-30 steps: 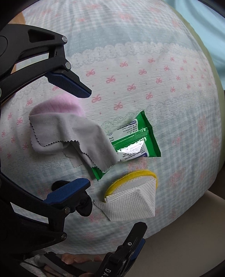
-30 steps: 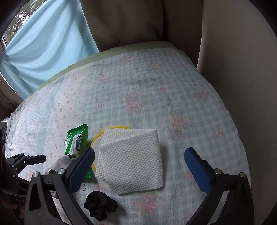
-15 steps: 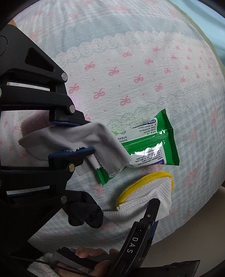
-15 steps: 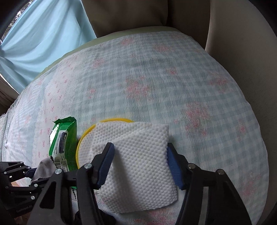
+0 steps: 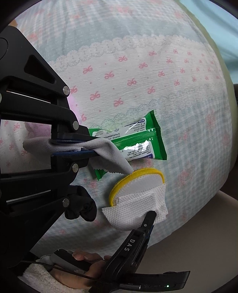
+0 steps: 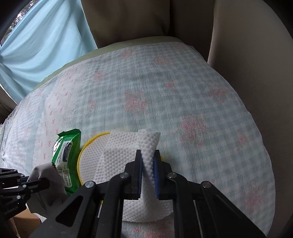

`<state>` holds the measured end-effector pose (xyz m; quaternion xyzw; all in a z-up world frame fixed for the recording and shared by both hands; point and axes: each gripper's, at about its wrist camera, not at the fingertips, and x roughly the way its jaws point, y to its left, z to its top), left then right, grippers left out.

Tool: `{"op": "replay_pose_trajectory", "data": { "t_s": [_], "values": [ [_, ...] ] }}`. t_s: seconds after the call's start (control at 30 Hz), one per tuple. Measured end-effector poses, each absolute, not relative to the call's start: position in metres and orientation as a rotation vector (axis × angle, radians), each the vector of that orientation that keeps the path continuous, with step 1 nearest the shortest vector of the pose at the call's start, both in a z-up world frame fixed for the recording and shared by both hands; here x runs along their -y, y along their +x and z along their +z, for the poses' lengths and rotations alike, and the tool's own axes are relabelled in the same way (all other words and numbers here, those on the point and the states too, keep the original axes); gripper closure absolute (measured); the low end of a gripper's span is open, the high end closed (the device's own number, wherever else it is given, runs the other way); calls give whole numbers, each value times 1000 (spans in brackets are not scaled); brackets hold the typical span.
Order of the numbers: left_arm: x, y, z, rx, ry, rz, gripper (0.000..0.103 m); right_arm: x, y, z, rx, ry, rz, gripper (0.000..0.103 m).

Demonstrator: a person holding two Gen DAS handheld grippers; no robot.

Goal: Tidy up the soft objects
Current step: 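Grasp the grey cloth with the left tool while the right tool grasps the white mesh pad, then carry the grey cloth and white pad over the box with both tools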

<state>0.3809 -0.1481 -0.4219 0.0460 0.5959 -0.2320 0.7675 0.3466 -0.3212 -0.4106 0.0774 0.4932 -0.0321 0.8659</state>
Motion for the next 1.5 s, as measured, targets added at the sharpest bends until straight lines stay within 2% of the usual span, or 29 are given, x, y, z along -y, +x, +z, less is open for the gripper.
{"op": "replay_pose_trajectory", "data": {
  "t_s": [0.47, 0.97, 1.27, 1.5],
  "values": [
    [137, 373, -372, -1230, 30, -480, 98, 323, 329, -362, -949, 179, -70, 94],
    [123, 312, -243, -1071, -61, -451, 98, 309, 266, -233, -821, 170, -18, 94],
    [73, 246, -159, -954, -106, -367, 98, 258, 212, -154, -765, 106, 107, 94],
    [-2, 194, -132, -926, -144, -261, 98, 189, 172, -129, -770, 87, 232, 94]
  ]
}}
